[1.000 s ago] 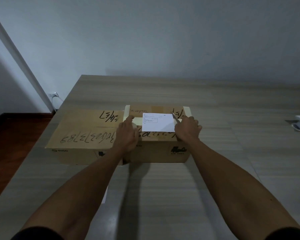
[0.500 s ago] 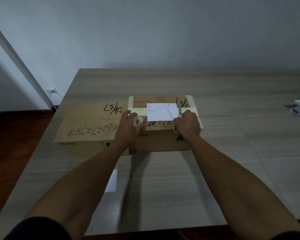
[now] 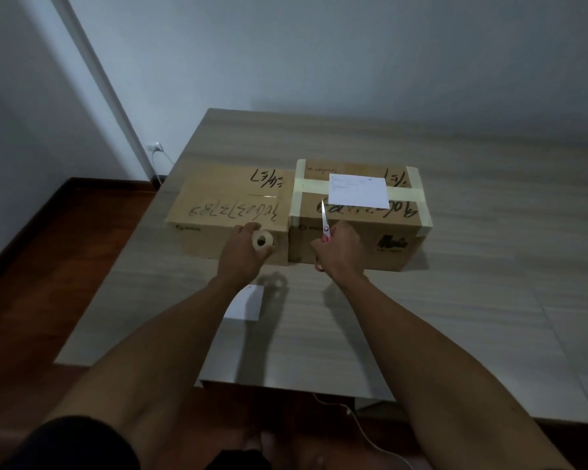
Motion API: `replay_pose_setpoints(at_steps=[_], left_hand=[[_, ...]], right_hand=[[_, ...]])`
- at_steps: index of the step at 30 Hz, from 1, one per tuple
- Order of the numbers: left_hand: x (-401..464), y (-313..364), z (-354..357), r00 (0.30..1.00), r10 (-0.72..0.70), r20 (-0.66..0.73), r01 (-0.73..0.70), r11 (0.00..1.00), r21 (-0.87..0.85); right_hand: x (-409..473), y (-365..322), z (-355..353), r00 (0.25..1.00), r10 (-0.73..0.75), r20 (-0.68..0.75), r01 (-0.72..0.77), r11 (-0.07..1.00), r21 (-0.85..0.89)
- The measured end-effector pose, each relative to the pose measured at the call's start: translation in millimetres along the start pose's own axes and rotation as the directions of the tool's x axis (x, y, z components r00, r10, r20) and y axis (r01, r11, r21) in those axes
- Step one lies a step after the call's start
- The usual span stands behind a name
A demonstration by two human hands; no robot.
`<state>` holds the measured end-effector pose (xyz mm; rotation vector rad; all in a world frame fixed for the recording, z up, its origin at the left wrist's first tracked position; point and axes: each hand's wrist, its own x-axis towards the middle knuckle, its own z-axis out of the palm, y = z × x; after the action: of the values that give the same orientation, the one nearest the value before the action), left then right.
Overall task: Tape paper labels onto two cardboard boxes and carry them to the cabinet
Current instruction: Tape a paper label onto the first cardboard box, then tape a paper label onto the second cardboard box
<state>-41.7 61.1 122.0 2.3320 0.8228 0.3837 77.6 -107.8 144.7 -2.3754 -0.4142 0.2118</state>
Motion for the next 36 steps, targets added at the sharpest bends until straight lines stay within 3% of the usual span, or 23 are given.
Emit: replay_pose_setpoints(at_steps=[7,17,27,36], left_hand=[[-25.6,-67.7,-38.9,0.994,-0.069,0.081,0.069,0.998,-0.005],[-26.8,-166.0,-68.6,0.956,-0.072,0.283,0.055,0.996,0.067],[-32.2,-217.8,-45.0,0.895,-0.236,0.379,0.168,0.964,0.205],[-41.2,-241.1,-36.1,0.856,-0.267,0.443,0.169,0.954,0.249]], right_hand=[[-48.4,-16.8,56.9,0.999,-0.020,0.033,0.023,0.994,-0.107],[-87.7,-33.7,142.6,0.976,0.207,0.068,-0.194,0.968,-0.156],[-99.7,5.8,185.0,0.920,0.364,0.149,-0.320,0.913,-0.255],[-103.1,19.6,201.3,0.909,0.376,0.179,-0.321,0.907,-0.271]])
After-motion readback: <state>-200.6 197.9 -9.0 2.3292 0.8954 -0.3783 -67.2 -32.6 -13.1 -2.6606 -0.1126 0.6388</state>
